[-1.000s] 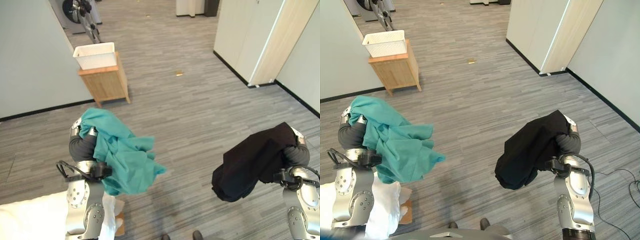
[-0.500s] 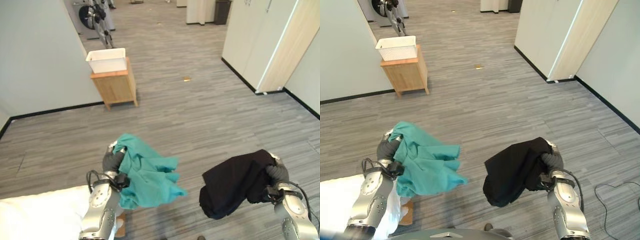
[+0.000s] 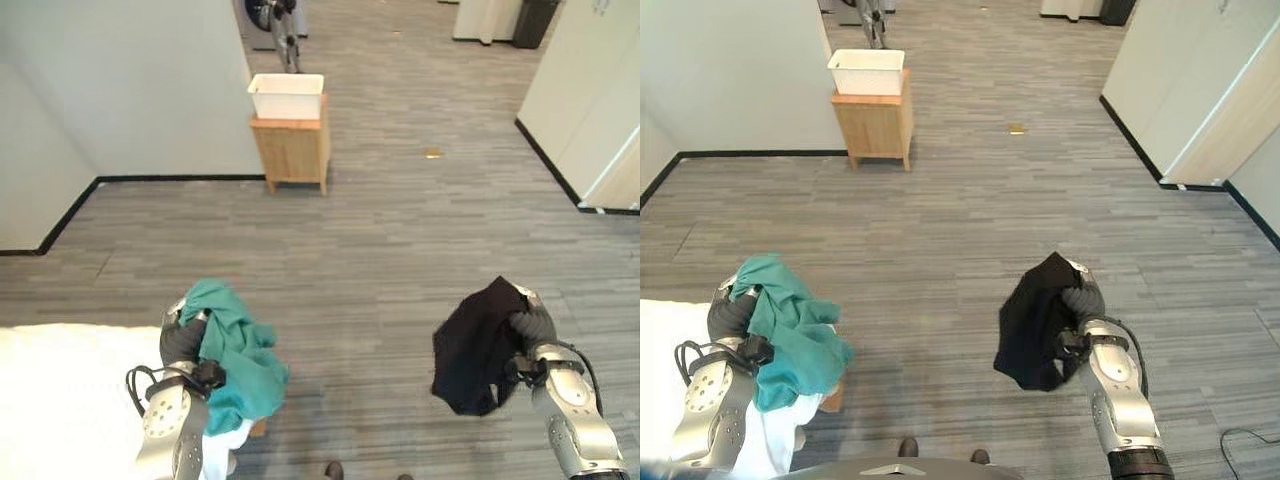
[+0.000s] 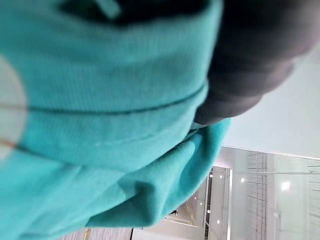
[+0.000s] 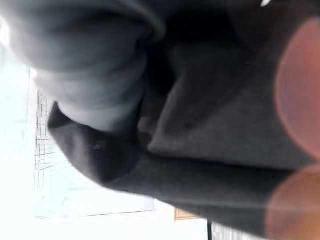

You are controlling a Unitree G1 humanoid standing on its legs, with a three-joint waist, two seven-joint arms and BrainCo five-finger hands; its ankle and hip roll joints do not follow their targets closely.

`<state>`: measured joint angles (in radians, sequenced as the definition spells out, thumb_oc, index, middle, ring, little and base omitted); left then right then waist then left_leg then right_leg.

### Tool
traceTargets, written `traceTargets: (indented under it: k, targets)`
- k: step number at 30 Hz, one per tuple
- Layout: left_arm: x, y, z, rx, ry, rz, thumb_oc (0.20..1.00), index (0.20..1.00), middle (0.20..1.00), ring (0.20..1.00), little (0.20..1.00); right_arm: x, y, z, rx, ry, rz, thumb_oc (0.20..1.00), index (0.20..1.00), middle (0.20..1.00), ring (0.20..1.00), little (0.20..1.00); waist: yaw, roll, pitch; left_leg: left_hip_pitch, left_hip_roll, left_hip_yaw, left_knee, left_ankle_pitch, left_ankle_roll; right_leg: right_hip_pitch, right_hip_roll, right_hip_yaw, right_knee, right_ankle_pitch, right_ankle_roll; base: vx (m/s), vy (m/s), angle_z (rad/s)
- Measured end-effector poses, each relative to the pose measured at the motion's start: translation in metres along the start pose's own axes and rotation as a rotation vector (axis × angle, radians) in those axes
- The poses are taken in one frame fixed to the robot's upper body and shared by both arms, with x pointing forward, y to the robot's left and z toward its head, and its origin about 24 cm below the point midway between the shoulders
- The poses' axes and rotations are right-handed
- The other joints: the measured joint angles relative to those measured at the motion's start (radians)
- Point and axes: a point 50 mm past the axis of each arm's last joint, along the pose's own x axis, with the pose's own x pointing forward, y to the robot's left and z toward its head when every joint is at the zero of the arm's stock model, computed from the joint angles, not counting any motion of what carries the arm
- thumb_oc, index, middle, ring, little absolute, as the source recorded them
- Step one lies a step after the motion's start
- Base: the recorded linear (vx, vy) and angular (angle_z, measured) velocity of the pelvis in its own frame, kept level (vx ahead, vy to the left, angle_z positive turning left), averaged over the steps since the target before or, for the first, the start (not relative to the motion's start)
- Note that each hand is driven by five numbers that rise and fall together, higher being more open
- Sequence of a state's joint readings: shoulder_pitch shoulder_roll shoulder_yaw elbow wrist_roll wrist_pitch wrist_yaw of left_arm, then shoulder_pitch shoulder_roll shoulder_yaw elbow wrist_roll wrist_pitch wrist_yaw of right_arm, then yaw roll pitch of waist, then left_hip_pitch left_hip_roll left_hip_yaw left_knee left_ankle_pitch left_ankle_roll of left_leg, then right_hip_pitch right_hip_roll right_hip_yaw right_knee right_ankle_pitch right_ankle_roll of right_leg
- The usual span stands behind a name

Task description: Pick up bed clothes into laundry basket.

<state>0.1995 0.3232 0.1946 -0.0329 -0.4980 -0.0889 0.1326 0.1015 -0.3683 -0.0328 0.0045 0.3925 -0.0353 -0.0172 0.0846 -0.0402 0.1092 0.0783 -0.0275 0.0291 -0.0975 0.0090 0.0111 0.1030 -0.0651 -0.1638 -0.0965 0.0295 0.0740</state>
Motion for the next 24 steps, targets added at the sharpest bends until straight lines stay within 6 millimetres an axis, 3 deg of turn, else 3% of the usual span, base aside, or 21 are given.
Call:
traceTargets:
  k: [2, 5, 8, 10, 11, 14, 15, 17, 19, 20, 22, 23, 24]
  targets:
    - [0.001, -0.001, 0.001, -0.001, -0.006, -0.001, 0.2, 0.2, 0.2, 0.2, 0.2, 0.0, -0.001, 0.0, 0.0, 0.002, -0.002, 0.2, 0.2, 0.2, 0.2, 0.2, -0.003, -0.002, 0.003, -0.008, -0.001, 0.014, 0.004, 0.0, 0.001, -0.019, -0.001, 0.014, 0.01, 0.001, 0.002, 0.05, 0.163, -0.24]
    - [0.009, -0.006, 0.008, -0.004, -0.036, -0.013, 0.2, 0.2, 0.2, 0.2, 0.2, -0.001, -0.009, 0.002, 0.001, -0.008, -0.04, 0.2, 0.2, 0.2, 0.2, 0.2, -0.026, 0.015, 0.027, -0.024, -0.001, 0.037, 0.004, -0.006, 0.028, -0.097, -0.009, 0.045, 0.126, -0.024, 0.022, 0.04, 0.198, -0.24]
    - [0.02, -0.013, 0.016, -0.009, -0.073, -0.019, 0.2, 0.2, 0.2, 0.2, 0.2, -0.003, -0.021, 0.005, -0.002, -0.021, -0.1, 0.2, 0.2, 0.2, 0.2, 0.2, -0.07, 0.068, 0.08, -0.011, 0.007, 0.043, 0.005, -0.008, 0.056, -0.272, -0.027, 0.043, 0.479, -0.039, 0.043, 0.09, 0.18, -0.11]
    - [0.025, -0.016, 0.022, 0.01, -0.092, -0.04, 0.2, 0.2, 0.2, 0.2, 0.2, -0.007, -0.022, 0.001, -0.002, -0.002, -0.106, 0.2, 0.2, 0.2, 0.2, 0.2, -0.095, 0.059, 0.104, 0.022, -0.022, 0.051, 0.005, -0.02, 0.087, -0.395, -0.088, 0.027, 0.736, -0.039, 0.053, 0.15, 0.053, -0.16]
    - [0.025, -0.018, 0.022, 0.022, -0.096, -0.051, 0.2, 0.2, 0.2, 0.2, 0.2, -0.01, -0.023, -0.002, -0.004, 0.009, -0.11, 0.2, 0.2, 0.2, 0.2, 0.2, -0.107, 0.058, 0.106, 0.024, -0.034, 0.051, 0.009, -0.03, 0.101, -0.427, -0.106, 0.025, 0.787, -0.053, 0.052, 0.19, -0.015, -0.06]
    - [0.025, -0.022, 0.024, 0.036, -0.11, -0.073, 0.2, 0.2, 0.2, 0.2, 0.2, -0.017, -0.026, -0.008, -0.008, 0.038, -0.119, 0.2, 0.2, 0.2, 0.2, 0.2, -0.124, 0.061, 0.111, 0.011, -0.038, 0.053, 0.034, -0.045, 0.101, -0.487, -0.102, 0.047, 0.722, -0.077, 0.064, 0.39, -0.118, -0.02]
    - [0.027, -0.023, 0.025, 0.033, -0.113, -0.071, 0.2, 0.2, 0.2, 0.2, 0.2, -0.02, -0.026, -0.011, -0.006, 0.047, -0.117, 0.2, 0.2, 0.2, 0.2, 0.2, -0.129, 0.063, 0.112, -0.002, -0.034, 0.041, 0.049, -0.052, 0.091, -0.483, -0.087, 0.064, 0.641, -0.09, 0.071, 0.32, -0.12, 0.2]
    - [0.029, -0.023, 0.025, 0.032, -0.117, -0.071, 0.2, 0.2, 0.2, 0.2, 0.2, -0.025, -0.027, -0.016, 0.001, 0.067, -0.127, 0.2, 0.2, 0.2, 0.2, 0.2, -0.15, 0.059, 0.111, -0.013, -0.027, 0.018, 0.058, -0.068, 0.079, -0.459, -0.06, 0.062, 0.391, -0.081, 0.075, 0.47, -0.17, 0.38]
    - [0.031, -0.018, 0.017, 0.038, -0.081, -0.058, 0.2, 0.2, 0.2, 0.2, 0.2, -0.029, -0.028, -0.019, 0.002, 0.083, -0.136, 0.2, 0.2, 0.2, 0.2, 0.2, -0.166, 0.044, 0.107, -0.003, -0.025, -0.006, 0.074, -0.11, 0.067, -0.424, -0.036, 0.063, 0.07, -0.032, 0.083, 0.45, -0.169, 0.3]
    - [0.031, -0.017, 0.014, 0.04, -0.07, -0.055, 0.2, 0.2, 0.2, 0.2, 0.2, -0.029, -0.029, -0.019, 0.002, 0.081, -0.14, 0.2, 0.2, 0.2, 0.2, 0.2, -0.169, 0.038, 0.105, 0.003, -0.023, -0.016, 0.087, -0.136, 0.059, -0.423, -0.032, 0.062, 0.005, -0.004, 0.078, 0.53, -0.241, 0.2]
    - [0.028, -0.016, 0.01, 0.036, -0.055, -0.056, 0.2, 0.2, 0.2, 0.2, 0.2, -0.03, -0.033, -0.018, 0.003, 0.076, -0.156, 0.2, 0.2, 0.2, 0.2, 0.2, -0.171, 0.039, 0.104, 0.043, -0.005, -0.045, 0.094, -0.188, 0.033, -0.404, -0.032, 0.035, 0.008, 0.041, 0.062, 0.43, -0.214, 0.41]
    - [0.024, -0.017, 0.005, 0.024, -0.041, -0.054, 0.2, 0.2, 0.2, 0.2, 0.2, -0.031, -0.035, -0.02, 0.003, 0.085, -0.167, 0.2, 0.2, 0.2, 0.2, 0.2, -0.175, 0.046, 0.096, 0.074, 0.018, -0.068, 0.098, -0.217, 0.021, -0.39, -0.032, 0.017, 0.086, 0.045, 0.057, 0.28, -0.163, 0.78]
    - [0.014, -0.013, 0.0, 0.029, -0.021, -0.052, 0.2, 0.2, 0.2, 0.2, 0.2, -0.035, -0.037, -0.024, -0.002, 0.109, -0.167, 0.2, 0.2, 0.2, 0.2, 0.2, -0.184, 0.035, 0.052, 0.126, 0.043, -0.092, 0.1, -0.235, -0.014, -0.336, -0.027, -0.02, 0.13, 0.037, 0.053, 0.55, -0.362, 0.62]
